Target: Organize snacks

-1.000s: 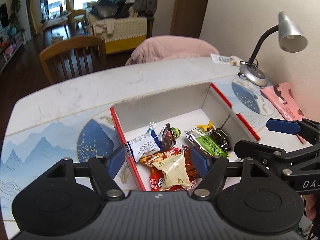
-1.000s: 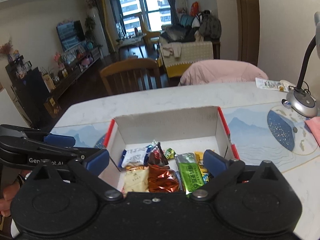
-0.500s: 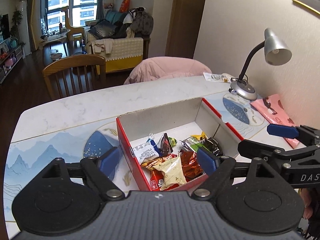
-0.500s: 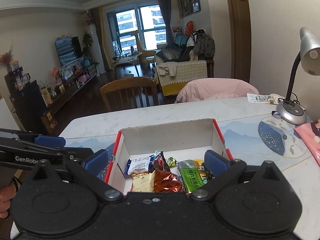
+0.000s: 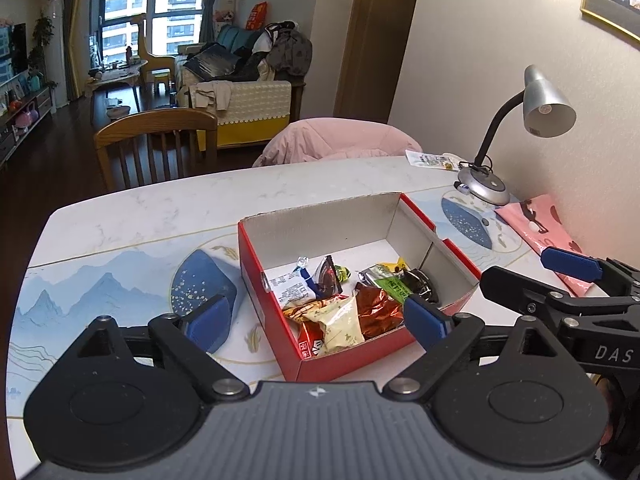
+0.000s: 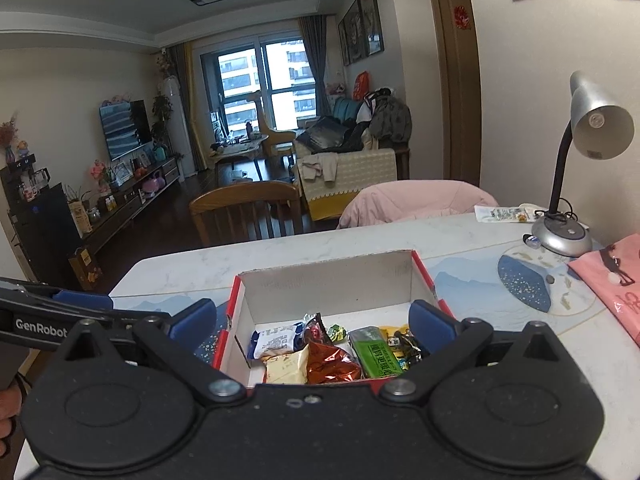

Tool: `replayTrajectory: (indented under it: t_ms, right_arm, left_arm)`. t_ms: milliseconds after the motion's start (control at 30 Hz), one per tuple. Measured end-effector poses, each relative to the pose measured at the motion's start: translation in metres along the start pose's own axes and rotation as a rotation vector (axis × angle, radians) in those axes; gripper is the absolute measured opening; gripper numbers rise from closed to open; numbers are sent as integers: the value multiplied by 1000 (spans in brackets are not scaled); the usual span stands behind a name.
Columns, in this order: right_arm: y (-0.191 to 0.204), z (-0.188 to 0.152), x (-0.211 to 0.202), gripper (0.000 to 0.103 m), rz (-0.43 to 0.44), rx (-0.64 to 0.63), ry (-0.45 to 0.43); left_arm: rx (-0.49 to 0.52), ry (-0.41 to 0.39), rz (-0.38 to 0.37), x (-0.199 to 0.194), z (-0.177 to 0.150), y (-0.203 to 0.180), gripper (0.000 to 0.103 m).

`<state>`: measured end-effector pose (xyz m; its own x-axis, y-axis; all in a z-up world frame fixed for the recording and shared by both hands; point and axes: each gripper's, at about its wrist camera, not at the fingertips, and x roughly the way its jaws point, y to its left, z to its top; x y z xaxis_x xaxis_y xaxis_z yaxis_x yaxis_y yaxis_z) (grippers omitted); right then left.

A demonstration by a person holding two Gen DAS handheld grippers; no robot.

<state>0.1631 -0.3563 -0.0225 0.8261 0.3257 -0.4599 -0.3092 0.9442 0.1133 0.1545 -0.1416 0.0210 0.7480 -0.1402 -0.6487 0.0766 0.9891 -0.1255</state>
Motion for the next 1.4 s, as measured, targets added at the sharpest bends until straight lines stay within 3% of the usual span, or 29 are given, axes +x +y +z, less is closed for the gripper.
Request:
replayTrajectory:
  t_ms: [1400]
  right_arm:
    - [-6,-8,-11,103,-37,55,13]
  left_arm:
    - [-11,-48,22,-19,-8,-9,95]
